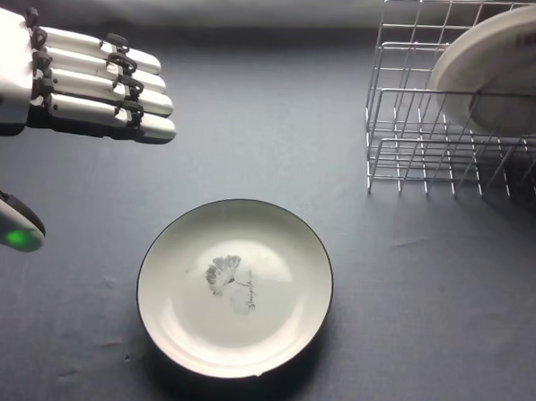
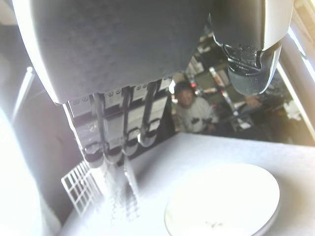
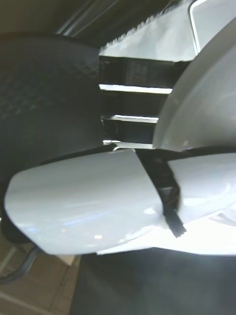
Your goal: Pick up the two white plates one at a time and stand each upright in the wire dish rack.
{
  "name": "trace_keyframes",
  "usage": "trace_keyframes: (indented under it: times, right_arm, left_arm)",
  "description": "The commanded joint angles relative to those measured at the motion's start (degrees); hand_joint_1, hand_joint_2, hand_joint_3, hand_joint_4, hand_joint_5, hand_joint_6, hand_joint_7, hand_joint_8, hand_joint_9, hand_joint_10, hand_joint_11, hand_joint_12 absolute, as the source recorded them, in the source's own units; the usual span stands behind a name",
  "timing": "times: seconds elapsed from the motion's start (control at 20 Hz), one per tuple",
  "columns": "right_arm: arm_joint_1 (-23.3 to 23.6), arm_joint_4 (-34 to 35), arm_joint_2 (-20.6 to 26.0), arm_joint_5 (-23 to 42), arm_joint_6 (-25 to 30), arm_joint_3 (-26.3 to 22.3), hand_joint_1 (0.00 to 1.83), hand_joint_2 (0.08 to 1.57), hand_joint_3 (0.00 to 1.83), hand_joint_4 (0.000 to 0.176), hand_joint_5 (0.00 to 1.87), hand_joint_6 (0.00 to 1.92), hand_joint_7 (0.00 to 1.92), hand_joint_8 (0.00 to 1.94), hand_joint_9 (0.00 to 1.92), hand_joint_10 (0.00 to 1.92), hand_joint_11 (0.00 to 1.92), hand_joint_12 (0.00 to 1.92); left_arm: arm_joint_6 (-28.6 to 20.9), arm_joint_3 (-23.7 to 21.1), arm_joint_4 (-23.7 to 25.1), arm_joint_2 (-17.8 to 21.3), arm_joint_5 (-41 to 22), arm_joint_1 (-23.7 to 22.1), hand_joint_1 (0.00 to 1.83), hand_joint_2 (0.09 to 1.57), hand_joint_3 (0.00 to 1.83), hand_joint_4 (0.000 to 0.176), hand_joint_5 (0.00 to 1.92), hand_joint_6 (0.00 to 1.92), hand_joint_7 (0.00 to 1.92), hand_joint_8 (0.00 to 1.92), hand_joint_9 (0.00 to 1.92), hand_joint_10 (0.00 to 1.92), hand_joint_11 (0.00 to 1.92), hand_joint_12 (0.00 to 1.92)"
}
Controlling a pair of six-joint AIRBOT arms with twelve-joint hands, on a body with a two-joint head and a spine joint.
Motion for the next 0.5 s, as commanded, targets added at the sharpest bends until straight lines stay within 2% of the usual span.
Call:
trace_keyframes:
  times: [0.0,0.2,0.4,0.45]
  right_arm:
    - [0.3,0.8,0.6,7.0,-0.2,0.5,1.49,1.11,0.00,0.000,0.84,1.08,0.96,0.91,0.95,1.00,0.85,1.52]
    - [-0.3,-0.5,0.5,7.0,-0.3,0.5,1.48,1.15,0.00,0.000,0.73,1.21,0.86,1.02,0.88,1.14,0.81,1.60]
    - [-0.6,-1.3,0.5,6.9,-0.4,0.5,1.48,1.16,0.00,0.000,0.72,1.26,0.85,1.02,0.82,1.22,0.78,1.64]
    - [-0.7,-1.7,0.5,6.8,-0.4,0.5,1.38,1.18,0.00,0.000,0.71,1.33,0.85,1.07,0.82,1.34,0.64,1.25]
  left_arm:
    - [-0.2,0.4,-5.0,0.0,-1.7,-0.4,0.00,1.11,0.01,0.000,0.00,0.00,0.00,0.00,0.00,0.00,0.00,0.00]
    - [-0.2,0.5,-4.9,-0.1,-1.7,-0.1,0.00,1.11,0.00,0.000,0.00,0.00,0.00,0.00,0.00,0.00,0.00,0.00]
    - [-0.2,0.4,-4.9,-0.3,-2.0,0.6,0.00,1.11,0.01,0.000,0.00,0.00,0.00,0.00,0.00,0.00,0.00,0.00]
    - [-0.2,0.2,-4.9,-0.3,-2.2,1.1,0.00,1.11,0.00,0.000,0.00,0.00,0.00,0.00,0.00,0.00,0.00,0.00]
